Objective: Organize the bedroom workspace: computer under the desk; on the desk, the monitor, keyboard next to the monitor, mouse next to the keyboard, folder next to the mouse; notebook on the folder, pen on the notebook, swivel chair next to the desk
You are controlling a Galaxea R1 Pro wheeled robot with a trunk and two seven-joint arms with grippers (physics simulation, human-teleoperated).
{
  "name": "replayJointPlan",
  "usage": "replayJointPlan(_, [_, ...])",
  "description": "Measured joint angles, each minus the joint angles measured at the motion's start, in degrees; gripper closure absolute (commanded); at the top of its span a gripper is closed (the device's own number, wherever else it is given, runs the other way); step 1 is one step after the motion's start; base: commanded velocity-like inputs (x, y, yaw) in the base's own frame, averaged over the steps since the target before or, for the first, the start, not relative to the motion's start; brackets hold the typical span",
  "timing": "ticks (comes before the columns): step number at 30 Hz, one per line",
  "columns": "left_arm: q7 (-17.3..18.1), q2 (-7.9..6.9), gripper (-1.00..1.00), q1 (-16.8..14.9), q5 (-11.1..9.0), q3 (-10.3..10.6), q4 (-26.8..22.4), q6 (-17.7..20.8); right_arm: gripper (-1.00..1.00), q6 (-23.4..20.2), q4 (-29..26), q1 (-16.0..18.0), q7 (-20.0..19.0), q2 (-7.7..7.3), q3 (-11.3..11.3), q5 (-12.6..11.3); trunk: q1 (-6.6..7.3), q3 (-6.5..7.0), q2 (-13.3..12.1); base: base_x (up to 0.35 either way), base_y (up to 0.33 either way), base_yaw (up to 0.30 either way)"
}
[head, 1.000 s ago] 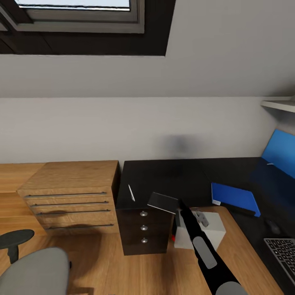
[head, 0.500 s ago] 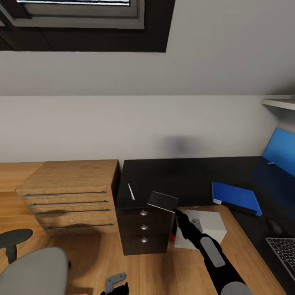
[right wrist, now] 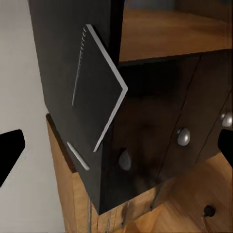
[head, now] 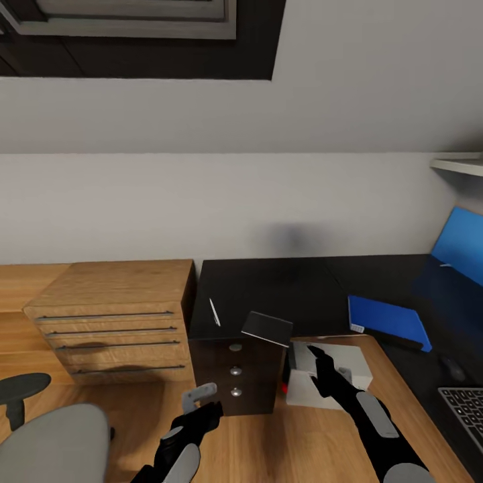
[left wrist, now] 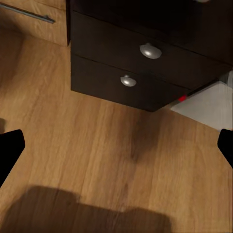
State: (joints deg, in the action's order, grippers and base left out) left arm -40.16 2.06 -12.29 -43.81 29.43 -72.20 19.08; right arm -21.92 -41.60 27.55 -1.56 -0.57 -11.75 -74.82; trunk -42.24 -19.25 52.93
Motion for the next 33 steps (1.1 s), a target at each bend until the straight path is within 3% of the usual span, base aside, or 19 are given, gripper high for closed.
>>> replayJointPlan(1, [-0.14, -0.04, -1.00, -0.01, -0.01, -0.05, -0.32, 0.15, -1.00, 0.04, 0.40, 0.00, -0.09, -0.03, -0.02, 0.19, -0.22, -0.18, 0.40, 0.000, 0.000, 0.000])
replayJointPlan(7, [-0.35, -1.44, -1.00, -0.02, 0.17, -0.05, 0.53, 0.59, -1.00, -0.68, 1.46, 0.01, -1.98, -1.56, 3.62, 9.01, -1.54, -1.26, 2.81, 0.000, 0.000, 0.000])
replayJointPlan(8, [-0.31, -2.43, -1.00, 0.02, 0.15, 0.11, 0.48, 0.66, -1.00, -1.13, 1.42, 0.01, -4.40, -2.71, 4.94, 11.67, -1.76, -1.44, 3.21, 0.000, 0.000, 0.000])
replayJointPlan(10, [-0.31, -2.90, -1.00, 0.02, 0.12, 0.29, 0.39, 0.70, -1.00, -1.45, 1.57, -0.01, -8.36, -3.71, 5.71, 13.27, -2.20, -1.80, 4.01, 0.000, 0.000, 0.000])
replayJointPlan(14, [-0.35, -4.11, -1.00, 0.02, -0.02, 0.63, -0.42, 0.73, -1.00, -3.04, 1.80, -0.24, -17.93, -4.75, 6.25, 14.61, -3.08, -2.52, 5.62, 0.000, 0.000, 0.000])
replayJointPlan(18, [-0.40, -4.69, -1.00, 0.04, -0.09, 1.12, -0.84, 0.67, -1.00, -5.79, 1.86, -0.47, -22.18, -5.10, 6.39, 15.19, -3.96, -3.24, 7.23, 0.000, 0.000, 0.000])
replayJointPlan(33, [-0.61, -4.66, -1.00, 0.02, 0.07, 1.95, -0.85, 0.56, -1.00, -6.43, 1.87, -0.52, -23.20, -6.11, 6.39, 15.26, -7.25, -5.93, 13.25, 0.000, 0.000, 0.000])
